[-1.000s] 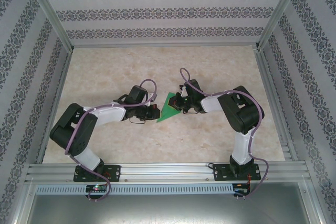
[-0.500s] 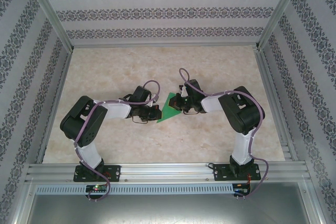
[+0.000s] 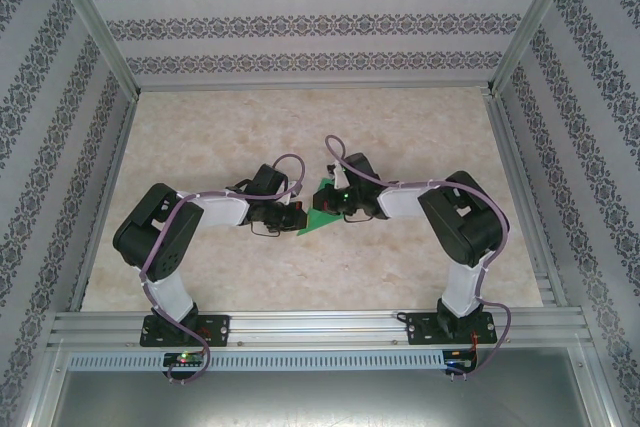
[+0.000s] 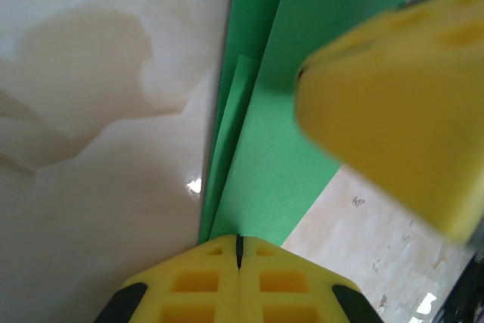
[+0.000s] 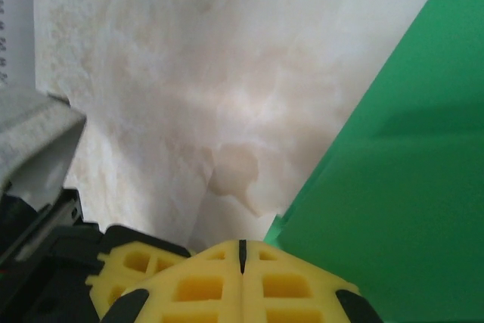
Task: Fold a paper plane with a square sheet of paper (pick it up from the middle)
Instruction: Fourth fold the wing at the center of the table.
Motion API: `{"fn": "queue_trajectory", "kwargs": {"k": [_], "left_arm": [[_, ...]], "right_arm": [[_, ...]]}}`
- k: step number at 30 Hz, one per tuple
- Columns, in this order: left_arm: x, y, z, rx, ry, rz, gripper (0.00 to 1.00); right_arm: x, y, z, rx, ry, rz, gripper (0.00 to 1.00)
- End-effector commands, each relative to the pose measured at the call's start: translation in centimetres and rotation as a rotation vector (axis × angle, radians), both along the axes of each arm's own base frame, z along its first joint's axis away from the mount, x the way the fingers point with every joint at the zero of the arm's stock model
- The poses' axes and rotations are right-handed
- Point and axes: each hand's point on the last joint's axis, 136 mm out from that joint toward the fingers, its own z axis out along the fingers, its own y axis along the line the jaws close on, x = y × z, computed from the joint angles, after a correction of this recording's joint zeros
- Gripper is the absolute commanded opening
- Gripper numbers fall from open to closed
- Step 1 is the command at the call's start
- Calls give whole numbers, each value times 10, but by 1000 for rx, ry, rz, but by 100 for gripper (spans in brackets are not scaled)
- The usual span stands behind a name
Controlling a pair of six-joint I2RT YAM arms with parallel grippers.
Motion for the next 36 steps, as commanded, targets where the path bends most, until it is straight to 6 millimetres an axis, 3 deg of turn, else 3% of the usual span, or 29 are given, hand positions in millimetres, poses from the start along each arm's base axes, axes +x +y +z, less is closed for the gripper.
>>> {"fn": "queue_trajectory", "kwargs": {"k": [1, 6, 10, 19, 22, 28, 32, 36], "left_arm": [[-22, 19, -24, 94, 87, -1, 0], [-24, 21, -26, 104, 96, 2, 0], [-28, 26, -30, 138, 121, 5, 0], [-51, 39, -44, 189, 211, -14, 0], [-48, 35, -38, 171, 206, -20, 0], [-33, 21, -22, 121, 164, -40, 0], [-18, 8, -5, 71, 116, -50, 0], [10, -6, 32, 19, 15, -40, 2]], "right_arm": [[-12, 0, -12, -16, 28, 22, 0], [-16, -2, -22, -38, 53, 32, 0], [-7, -16, -31, -81, 64, 7, 0], [51, -90, -42, -149, 89, -206, 0], [67, -114, -45, -160, 153, -284, 0], [90, -141, -20, -181, 113, -377, 0], [93, -137, 10, -140, 52, -379, 0], [80, -129, 34, -86, 11, -375, 10]]}}
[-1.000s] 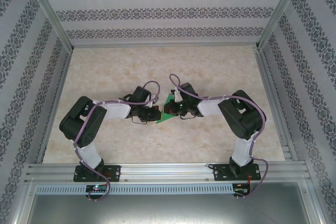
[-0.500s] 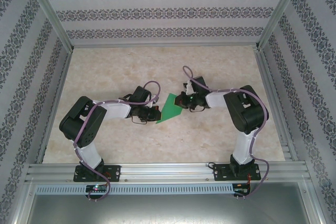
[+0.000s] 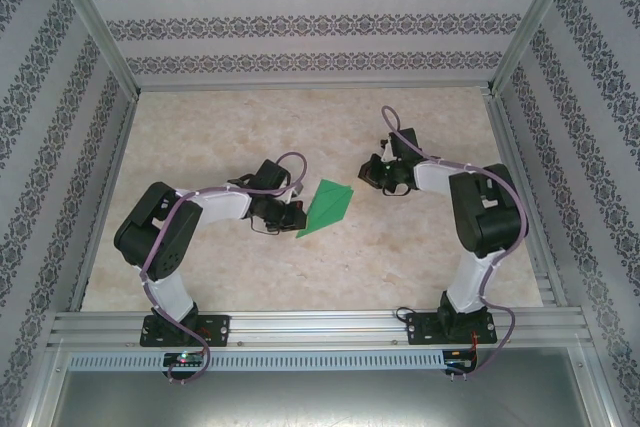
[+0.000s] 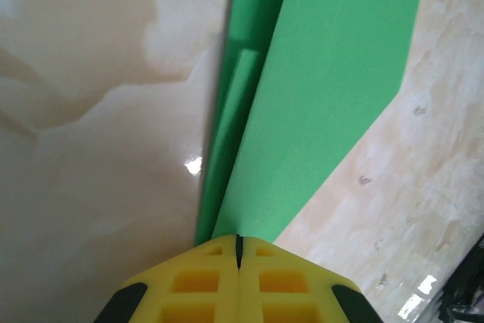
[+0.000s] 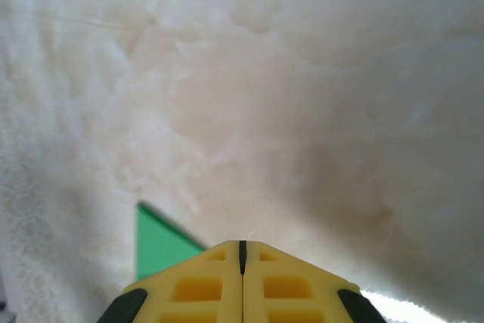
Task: Fold a paper plane with a square sheet of paper (pick it up from the middle)
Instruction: Fourth fold the wing at the center of the table.
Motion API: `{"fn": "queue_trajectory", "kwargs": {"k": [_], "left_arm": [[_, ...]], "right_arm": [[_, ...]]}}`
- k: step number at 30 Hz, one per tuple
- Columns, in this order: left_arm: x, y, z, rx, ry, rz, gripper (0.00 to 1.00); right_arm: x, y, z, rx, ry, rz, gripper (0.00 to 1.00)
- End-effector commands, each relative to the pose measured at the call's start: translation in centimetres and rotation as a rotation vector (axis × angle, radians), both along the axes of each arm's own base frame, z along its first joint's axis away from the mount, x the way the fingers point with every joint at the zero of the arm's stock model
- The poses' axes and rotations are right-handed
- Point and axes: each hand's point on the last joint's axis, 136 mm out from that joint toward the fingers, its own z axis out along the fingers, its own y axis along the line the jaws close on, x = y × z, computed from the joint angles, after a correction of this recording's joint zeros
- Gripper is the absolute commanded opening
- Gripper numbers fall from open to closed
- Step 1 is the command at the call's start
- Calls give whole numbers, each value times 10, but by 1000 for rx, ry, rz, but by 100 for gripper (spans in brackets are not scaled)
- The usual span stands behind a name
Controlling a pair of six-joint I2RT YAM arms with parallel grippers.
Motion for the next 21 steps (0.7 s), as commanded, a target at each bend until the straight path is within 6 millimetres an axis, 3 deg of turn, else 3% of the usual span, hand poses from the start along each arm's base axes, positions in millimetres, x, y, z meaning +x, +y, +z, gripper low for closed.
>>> {"fn": "queue_trajectory", "kwargs": {"k": [1, 3, 7, 11, 14, 16, 17, 21], "left_arm": [[20, -8, 33, -31, -76, -7, 5], [32, -10, 51, -36, -137, 4, 12], [54, 7, 80, 19, -249, 64, 38], [74, 45, 96, 131, -345, 181, 68], [80, 73, 105, 221, -400, 246, 81], [80, 88, 110, 266, -418, 277, 90], [80, 97, 111, 291, -421, 298, 100], [76, 118, 119, 295, -427, 355, 100]], "right_arm": [[-10, 3, 30, 21, -62, -20, 14], [-17, 2, 39, 27, -77, -42, 23], [-33, 4, 53, 23, -110, -72, 45], [-45, 10, 58, -20, -130, -79, 68], [-53, 15, 55, -34, -134, -101, 81], [-57, 21, 52, -21, -134, -114, 86], [-58, 26, 50, -9, -132, -118, 88], [-64, 38, 41, 7, -113, -147, 94]]}}
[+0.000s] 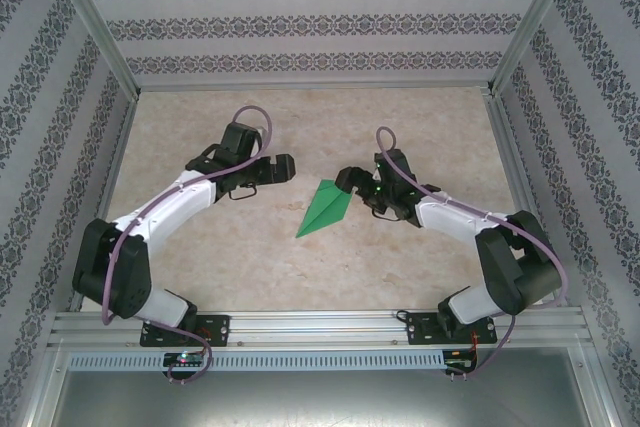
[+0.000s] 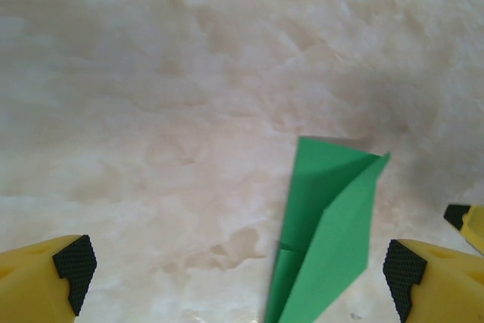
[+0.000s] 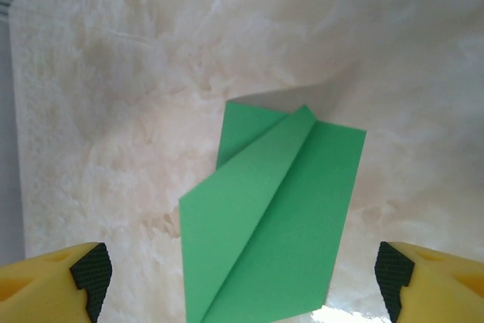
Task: Fold a paper plane with a square sheet of paper (pick it up from the middle)
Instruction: Fourth fold the wing at the center of the table, then turn over the paper at the center of the table.
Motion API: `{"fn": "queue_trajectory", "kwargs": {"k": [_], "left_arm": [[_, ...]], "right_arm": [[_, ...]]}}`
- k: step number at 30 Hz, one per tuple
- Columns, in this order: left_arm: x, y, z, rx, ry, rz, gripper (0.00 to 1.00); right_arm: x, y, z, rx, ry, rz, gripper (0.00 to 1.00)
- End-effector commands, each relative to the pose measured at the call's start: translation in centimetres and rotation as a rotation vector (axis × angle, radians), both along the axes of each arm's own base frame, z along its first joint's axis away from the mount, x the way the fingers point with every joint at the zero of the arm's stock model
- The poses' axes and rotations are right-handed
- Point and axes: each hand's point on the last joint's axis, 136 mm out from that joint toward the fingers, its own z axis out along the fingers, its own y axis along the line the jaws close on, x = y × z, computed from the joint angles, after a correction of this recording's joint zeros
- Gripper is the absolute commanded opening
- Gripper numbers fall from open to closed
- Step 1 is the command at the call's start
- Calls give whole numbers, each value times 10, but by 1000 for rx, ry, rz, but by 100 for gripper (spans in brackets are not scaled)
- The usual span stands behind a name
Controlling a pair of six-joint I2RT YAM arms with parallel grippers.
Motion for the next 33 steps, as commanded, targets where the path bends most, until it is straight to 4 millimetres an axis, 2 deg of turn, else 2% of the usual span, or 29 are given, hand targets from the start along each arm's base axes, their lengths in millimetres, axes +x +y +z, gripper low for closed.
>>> {"fn": "queue_trajectory", "kwargs": {"k": [1, 6, 14, 21, 29, 33], "left_arm": [[-11, 30, -1, 52, 12, 69, 100], [-19, 34, 2, 3, 19, 73, 100], [-18, 36, 1, -33, 33, 85, 100], [-17, 37, -2, -34, 49, 87, 100], [-15, 36, -8, -58, 77, 88, 100], [-13, 38, -11, -80, 90, 104, 100]], "right_arm": [[5, 5, -3, 23, -14, -83, 95], [5, 21, -7, 51, -6, -114, 94], [7, 50, -32, 103, 61, -112, 76], [14, 78, -35, 162, 71, -18, 60], [17, 88, -38, 183, 63, 18, 48], [16, 86, -40, 182, 62, 18, 46]]}}
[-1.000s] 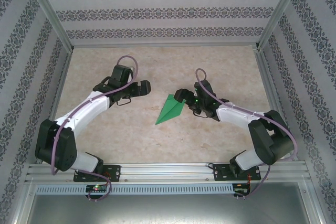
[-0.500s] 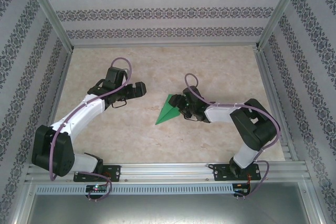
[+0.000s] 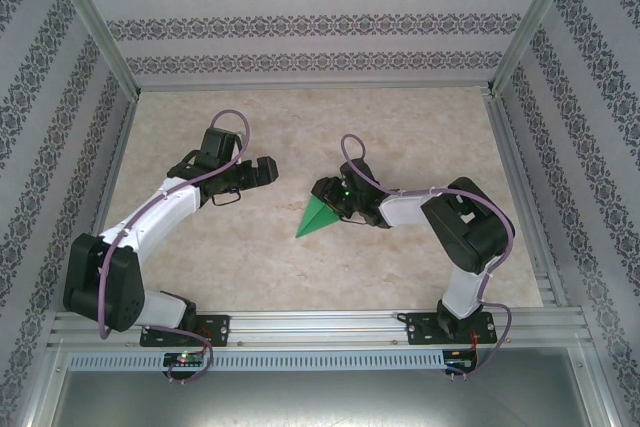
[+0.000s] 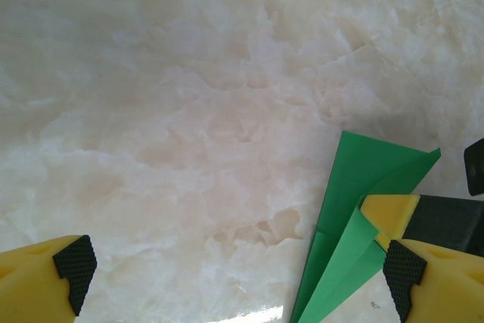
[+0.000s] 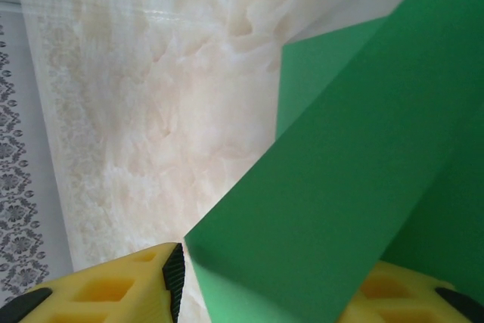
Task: Fold a paper plane with a square sheet of paper (pick it up from the middle)
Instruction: Turn over the paper at the center of the table.
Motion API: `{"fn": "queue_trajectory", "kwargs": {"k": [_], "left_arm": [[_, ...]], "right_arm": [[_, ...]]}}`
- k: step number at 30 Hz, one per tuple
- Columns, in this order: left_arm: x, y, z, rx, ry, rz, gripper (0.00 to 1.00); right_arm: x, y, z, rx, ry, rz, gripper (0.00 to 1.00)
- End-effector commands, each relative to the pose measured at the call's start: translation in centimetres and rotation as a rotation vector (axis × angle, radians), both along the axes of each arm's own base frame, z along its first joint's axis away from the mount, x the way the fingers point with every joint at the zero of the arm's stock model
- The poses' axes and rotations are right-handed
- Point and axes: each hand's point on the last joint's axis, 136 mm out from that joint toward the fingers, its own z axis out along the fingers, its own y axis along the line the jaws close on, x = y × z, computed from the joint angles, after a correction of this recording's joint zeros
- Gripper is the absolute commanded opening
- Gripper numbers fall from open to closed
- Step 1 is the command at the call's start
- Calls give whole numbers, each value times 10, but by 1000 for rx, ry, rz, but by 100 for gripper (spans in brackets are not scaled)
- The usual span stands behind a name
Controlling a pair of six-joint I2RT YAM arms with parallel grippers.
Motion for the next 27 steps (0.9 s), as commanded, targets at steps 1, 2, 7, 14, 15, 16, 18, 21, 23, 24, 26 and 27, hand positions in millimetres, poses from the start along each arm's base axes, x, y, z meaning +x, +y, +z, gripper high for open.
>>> {"fn": "queue_trajectory", "kwargs": {"k": [1, 2, 7, 14, 15, 16, 18, 21, 23, 24, 26, 27], "left_arm": [[1, 2, 0, -37, 24, 25, 100], [2, 3, 0, -44, 24, 29, 100], [2, 2, -2, -80, 34, 47, 100], [1, -7, -4, -151, 44, 41, 100], [0, -8, -5, -164, 53, 41, 100], [0, -10, -5, -173, 61, 39, 100], [-2, -14, -7, -204, 82, 32, 100], [-5, -23, -6, -271, 106, 5, 100], [-5, -30, -1, -326, 104, -18, 100], [-6, -34, 2, -364, 101, -32, 100], [-7, -43, 11, -445, 85, -67, 100], [-6, -48, 17, -485, 72, -87, 100]], "right_arm": [[3, 7, 5, 22, -30, 21, 46], [3, 7, 5, 24, -33, 21, 46], [2, 5, 5, 23, -48, 20, 41], [2, 5, 6, 34, -80, 26, 22], [4, 5, 8, 38, -91, 30, 19], [4, 6, 11, 41, -102, 37, 16], [7, 7, 21, 55, -138, 48, 9], [12, 5, 46, 89, -211, 57, 3], [16, 4, 69, 134, -266, 69, 1], [17, 4, 82, 161, -295, 80, 0], [18, 7, 104, 206, -336, 111, 0], [18, 7, 114, 227, -349, 125, 0]]}}
